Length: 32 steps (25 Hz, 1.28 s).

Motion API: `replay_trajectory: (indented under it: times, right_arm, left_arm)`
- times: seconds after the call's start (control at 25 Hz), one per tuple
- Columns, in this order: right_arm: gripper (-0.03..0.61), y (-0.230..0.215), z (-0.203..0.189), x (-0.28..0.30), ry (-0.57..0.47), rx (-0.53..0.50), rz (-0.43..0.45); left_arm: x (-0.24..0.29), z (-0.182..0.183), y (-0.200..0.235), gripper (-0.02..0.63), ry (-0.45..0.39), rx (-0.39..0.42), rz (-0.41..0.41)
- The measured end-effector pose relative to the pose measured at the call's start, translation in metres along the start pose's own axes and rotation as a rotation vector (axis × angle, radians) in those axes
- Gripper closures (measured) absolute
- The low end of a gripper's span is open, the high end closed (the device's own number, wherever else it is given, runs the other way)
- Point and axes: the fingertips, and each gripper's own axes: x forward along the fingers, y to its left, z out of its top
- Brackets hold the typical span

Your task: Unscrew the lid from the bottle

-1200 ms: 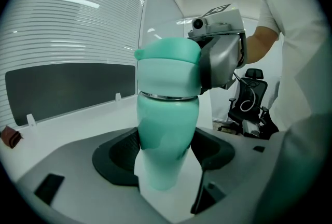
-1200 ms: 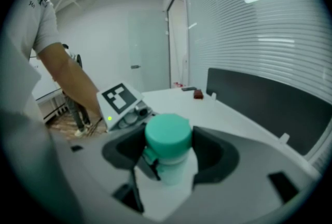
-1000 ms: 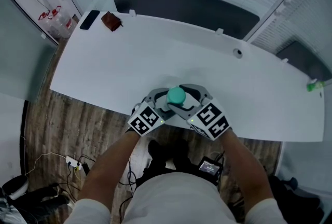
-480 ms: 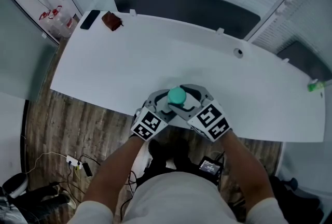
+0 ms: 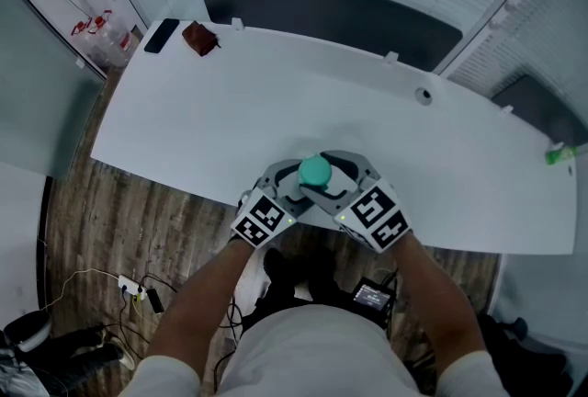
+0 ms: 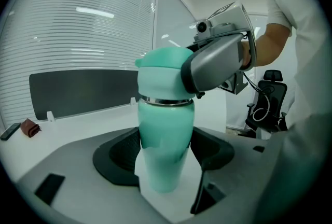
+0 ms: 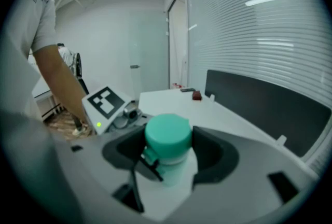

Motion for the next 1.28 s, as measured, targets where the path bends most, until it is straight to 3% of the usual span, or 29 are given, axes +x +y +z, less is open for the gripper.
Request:
replay_trajectory:
  times: [1.28]
  right_arm:
    - [0.284, -0.006, 0.011, -0.020, -0.049, 0.066, -0.072]
  left_arm:
    - [-0.001, -0.001, 0.002, 0.298, 0.026, 0.000, 0.006]
